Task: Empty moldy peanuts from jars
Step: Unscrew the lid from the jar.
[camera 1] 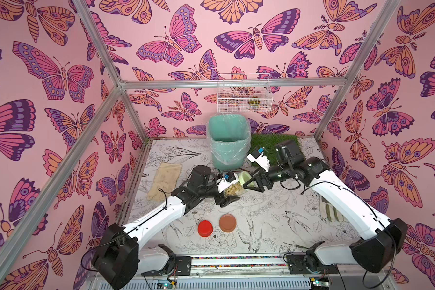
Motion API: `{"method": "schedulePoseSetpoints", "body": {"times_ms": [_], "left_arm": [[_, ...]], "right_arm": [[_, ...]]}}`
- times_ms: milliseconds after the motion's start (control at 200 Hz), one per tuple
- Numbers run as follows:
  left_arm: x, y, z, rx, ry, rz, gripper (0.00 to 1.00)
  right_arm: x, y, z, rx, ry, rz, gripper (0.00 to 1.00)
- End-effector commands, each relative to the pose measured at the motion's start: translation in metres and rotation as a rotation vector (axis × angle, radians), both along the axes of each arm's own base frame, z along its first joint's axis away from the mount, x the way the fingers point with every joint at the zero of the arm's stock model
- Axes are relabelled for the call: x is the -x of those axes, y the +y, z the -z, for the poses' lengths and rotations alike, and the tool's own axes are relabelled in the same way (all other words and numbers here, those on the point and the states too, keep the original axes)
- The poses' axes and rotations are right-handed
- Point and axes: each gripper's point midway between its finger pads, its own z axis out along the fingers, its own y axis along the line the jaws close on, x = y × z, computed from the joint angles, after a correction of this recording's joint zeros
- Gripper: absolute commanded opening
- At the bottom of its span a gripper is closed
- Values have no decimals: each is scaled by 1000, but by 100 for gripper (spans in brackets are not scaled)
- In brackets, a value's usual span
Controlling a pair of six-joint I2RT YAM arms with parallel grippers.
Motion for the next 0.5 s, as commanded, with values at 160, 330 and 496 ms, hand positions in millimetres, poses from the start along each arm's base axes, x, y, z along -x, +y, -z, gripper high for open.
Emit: {"method": "schedulePoseSetpoints", "body": {"times_ms": [160,330,496], "left_arm": [[2,-4,-35,102,15,59,0],[-5,-2,-31,77,-19,28,0],[-11,2,-30,52,-60,-6,0]], "right_arm": [[-6,-17,-16,49,-241,6,99],[-16,-8,-44,-95,37,227,99],[-23,-8,-24,-59,305,448,99]]}}
